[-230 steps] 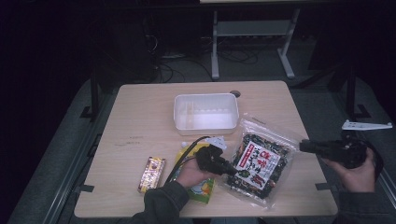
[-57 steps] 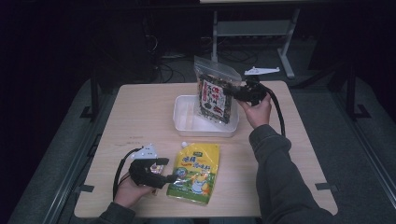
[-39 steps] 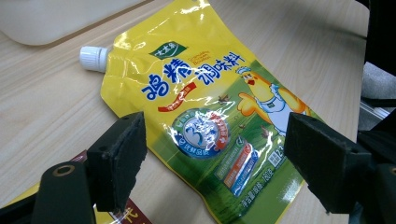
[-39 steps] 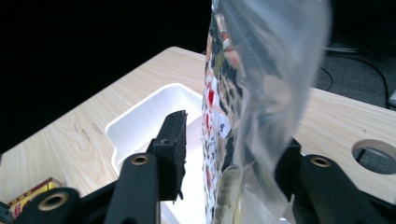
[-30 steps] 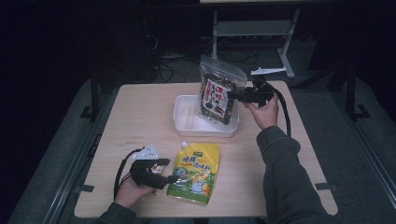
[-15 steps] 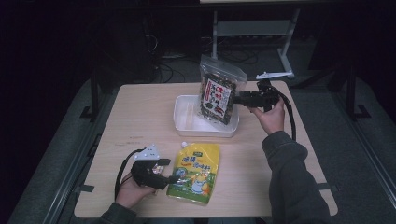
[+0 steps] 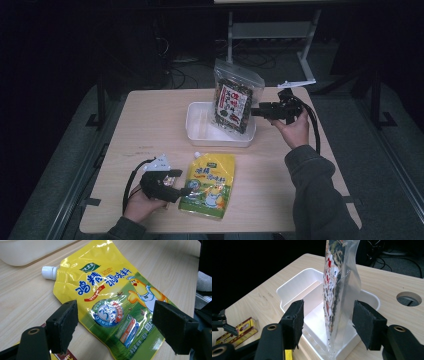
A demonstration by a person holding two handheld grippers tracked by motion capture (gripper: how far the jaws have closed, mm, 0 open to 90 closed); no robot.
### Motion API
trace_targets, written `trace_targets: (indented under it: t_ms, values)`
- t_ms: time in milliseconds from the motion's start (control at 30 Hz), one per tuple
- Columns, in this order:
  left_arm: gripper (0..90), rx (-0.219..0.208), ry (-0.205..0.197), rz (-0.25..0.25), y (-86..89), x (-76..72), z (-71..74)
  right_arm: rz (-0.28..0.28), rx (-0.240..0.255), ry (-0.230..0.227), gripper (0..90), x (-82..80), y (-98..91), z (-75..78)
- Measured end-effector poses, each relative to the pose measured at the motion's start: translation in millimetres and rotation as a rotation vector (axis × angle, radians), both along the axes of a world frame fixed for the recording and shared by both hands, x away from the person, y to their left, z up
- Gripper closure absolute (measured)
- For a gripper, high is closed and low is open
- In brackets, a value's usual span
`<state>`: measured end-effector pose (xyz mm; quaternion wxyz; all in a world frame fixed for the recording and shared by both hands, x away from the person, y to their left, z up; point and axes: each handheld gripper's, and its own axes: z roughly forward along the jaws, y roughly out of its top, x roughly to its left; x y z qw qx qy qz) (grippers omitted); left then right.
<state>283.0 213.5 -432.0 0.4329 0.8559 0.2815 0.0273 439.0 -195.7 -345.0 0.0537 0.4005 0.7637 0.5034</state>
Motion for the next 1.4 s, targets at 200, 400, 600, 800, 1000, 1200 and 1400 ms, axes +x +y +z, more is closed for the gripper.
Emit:
trace_targets:
  t_ms: [200,400,600,800,1000,1200,1400]
  values:
    - [20.5,0.000,-0.002,0.001,0.3,-0.2,0.3,0.000,-0.008,0.009,41.1,-4.3,-1.3,-0.9]
    - [20.4,-0.004,-0.002,-0.001,0.0,-0.3,0.6,-0.008,-0.007,0.018,41.0,-10.1,-7.1,-4.6]
    - [20.4,-0.007,-0.003,-0.005,-0.4,-1.1,0.8,-0.008,-0.003,0.020,40.7,-21.1,-11.8,-3.9]
    - [20.4,-0.005,-0.007,-0.005,0.0,-1.3,1.7,0.003,0.000,0.033,40.0,-36.8,-12.5,-7.6]
    - [20.4,0.001,-0.012,-0.011,-3.0,-2.0,2.2,0.050,-0.012,0.071,39.3,-58.1,-3.9,-18.4]
    - [20.4,0.001,-0.013,-0.014,-4.9,-1.9,2.2,0.134,-0.038,0.125,40.0,-75.9,17.0,-40.4]
    - [20.3,0.002,-0.015,-0.010,-5.1,-1.9,2.5,0.182,-0.070,0.206,42.2,-79.4,38.2,-62.2]
